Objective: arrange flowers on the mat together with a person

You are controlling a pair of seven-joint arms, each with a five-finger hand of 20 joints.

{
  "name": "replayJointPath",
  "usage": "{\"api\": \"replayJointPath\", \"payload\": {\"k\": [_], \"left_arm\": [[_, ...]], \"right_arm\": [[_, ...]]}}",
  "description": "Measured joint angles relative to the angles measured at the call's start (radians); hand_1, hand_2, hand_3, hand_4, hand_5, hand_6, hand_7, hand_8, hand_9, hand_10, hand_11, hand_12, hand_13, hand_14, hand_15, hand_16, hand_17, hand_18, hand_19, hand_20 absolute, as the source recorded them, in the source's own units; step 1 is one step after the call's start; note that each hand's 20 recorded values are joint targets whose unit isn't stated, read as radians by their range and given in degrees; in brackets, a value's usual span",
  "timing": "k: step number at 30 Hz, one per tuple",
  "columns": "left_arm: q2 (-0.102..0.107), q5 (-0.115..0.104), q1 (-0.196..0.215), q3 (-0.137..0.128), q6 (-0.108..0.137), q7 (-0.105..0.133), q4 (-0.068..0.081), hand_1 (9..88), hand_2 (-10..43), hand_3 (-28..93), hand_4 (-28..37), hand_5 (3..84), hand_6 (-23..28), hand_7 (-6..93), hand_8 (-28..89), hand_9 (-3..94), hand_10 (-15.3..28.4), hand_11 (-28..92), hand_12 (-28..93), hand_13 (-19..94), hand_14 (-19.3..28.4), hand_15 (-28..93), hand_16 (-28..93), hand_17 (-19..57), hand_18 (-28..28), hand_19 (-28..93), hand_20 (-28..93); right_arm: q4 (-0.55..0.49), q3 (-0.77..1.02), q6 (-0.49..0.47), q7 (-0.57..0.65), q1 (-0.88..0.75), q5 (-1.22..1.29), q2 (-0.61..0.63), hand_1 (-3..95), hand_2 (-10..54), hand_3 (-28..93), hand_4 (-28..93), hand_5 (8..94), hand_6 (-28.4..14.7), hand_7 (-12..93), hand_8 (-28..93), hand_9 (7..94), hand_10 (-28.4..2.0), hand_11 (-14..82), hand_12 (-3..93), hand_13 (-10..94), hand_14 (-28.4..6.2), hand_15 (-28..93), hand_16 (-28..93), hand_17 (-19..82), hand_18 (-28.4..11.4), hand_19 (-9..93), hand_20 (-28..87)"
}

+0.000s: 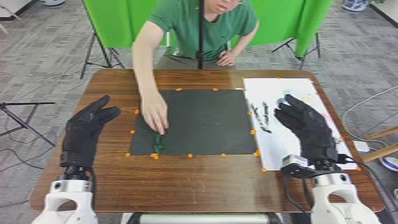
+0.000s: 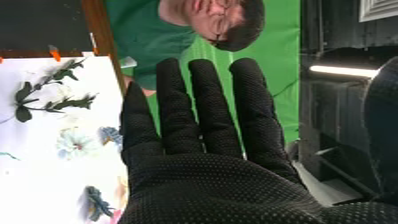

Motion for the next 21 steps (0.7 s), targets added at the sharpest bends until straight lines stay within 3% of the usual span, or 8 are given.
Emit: {"api": "replayJointPath", "payload": {"k": [8, 12, 17, 21], "left_arm": [[-0.008, 0.000, 0.014, -0.005, 0.008, 0.000, -0.004, 27.7, -7.3, 69, -22.4, 48.4, 3.5, 12.0, -6, 49.7, 14.4, 21, 14, 40, 17.4, 18, 3, 8.2, 12.0, 4, 20], [-0.010, -0.001, 0.019, -0.007, 0.011, -0.001, -0.007, 27.8, -7.2, 69, -22.4, 48.4, 3.5, 11.9, -6, 49.7, 14.4, 20, 14, 40, 17.5, 18, 3, 8.2, 11.9, 4, 20], [-0.013, -0.002, 0.028, -0.014, 0.015, -0.006, -0.011, 27.9, -7.2, 69, -22.4, 48.3, 3.6, 11.8, -6, 49.7, 14.4, 20, 14, 40, 17.5, 18, 3, 8.1, 11.9, 4, 20], [-0.014, -0.002, 0.034, -0.017, 0.016, -0.013, -0.013, 27.9, -7.1, 68, -22.3, 48.1, 3.5, 11.8, -6, 49.5, 14.4, 20, 14, 40, 17.5, 18, 3, 8.1, 11.9, 4, 20]], "right_arm": [[-0.017, 0.002, 0.008, -0.016, -0.001, -0.084, 0.004, 17.0, -9.5, 68, -28, 45.0, -3.2, 15, -10, 48.6, -14.8, 6.8, 16.2, 42, -14.8, 13, 20, 20, -16.5, 23, 35], [-0.076, 0.012, 0.121, 0.004, -0.012, -0.207, 0.034, 23.9, -9.5, 68, -28, 51.0, -2.8, 17, -10, 56.8, -14.9, 11.5, 17.1, 52, -13.2, 17, 21, 22, -16.9, 38, 39], [-0.184, 0.074, 0.337, 0.197, -0.045, -0.489, 0.114, 29.3, -9.5, 67, -28, 57.4, -1.3, 21, -11, 65.4, -14.9, 18.4, 19.5, 63, -12.1, 25, 25, 22, -19.1, 53, 43], [-0.205, 0.129, 0.425, 0.418, -0.060, -0.684, 0.179, 31.1, -9.5, 67, -28, 60.2, -0.9, 23, -10, 68.9, -15.0, 23.2, 22.1, 67, -11.4, 32, 26, 24, -19.5, 59, 45]]}}
